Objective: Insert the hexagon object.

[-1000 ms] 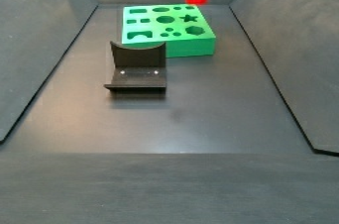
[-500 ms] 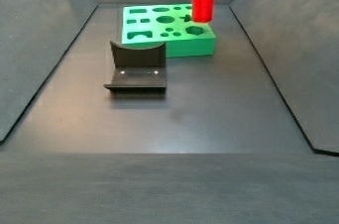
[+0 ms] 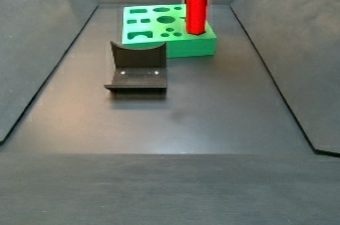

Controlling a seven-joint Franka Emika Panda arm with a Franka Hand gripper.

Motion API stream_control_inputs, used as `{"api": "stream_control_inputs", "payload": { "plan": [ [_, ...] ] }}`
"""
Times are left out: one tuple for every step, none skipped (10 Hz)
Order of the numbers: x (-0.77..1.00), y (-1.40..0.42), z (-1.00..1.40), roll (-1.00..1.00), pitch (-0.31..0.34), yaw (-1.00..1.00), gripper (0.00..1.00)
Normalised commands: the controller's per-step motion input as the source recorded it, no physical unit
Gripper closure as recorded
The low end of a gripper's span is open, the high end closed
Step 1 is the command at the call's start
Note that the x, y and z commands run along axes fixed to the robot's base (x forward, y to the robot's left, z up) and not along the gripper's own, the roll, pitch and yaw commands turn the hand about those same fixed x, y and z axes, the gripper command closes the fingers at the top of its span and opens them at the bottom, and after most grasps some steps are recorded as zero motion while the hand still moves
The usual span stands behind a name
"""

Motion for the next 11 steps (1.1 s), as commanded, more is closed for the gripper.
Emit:
{"api": "stream_control_inputs", "payload": {
  "plan": [
    [-0.16,0.12,-0.61,0.00,-0.090,0.00,1.00],
    [0.03,0.00,-0.85,-0.04,-0.123,0.00,1.00],
    [0.12,-0.04,-0.89,-0.05,-0.153,0.00,1.00],
    [0.00,-0.19,-0.80,-0.05,-0.189,0.00,1.00],
    [0.00,-0.22,-0.69,-0.07,-0.187,0.00,1.00],
    [-0.01,-0.21,-0.68,-0.10,-0.203,0.00,1.00],
    [0.00,-0.12,-0.77,-0.07,-0.203,0.00,1.00],
    [0.00,-0.06,-0.90,-0.01,-0.186,0.00,1.00],
    [0.00,-0.08,-0.93,0.00,-0.179,0.00,1.00],
    [0.00,0.00,-0.46,-0.20,-0.203,-0.16,1.00],
    [0.00,0.00,-0.07,-0.04,-0.041,0.00,1.00]
  ]
}}
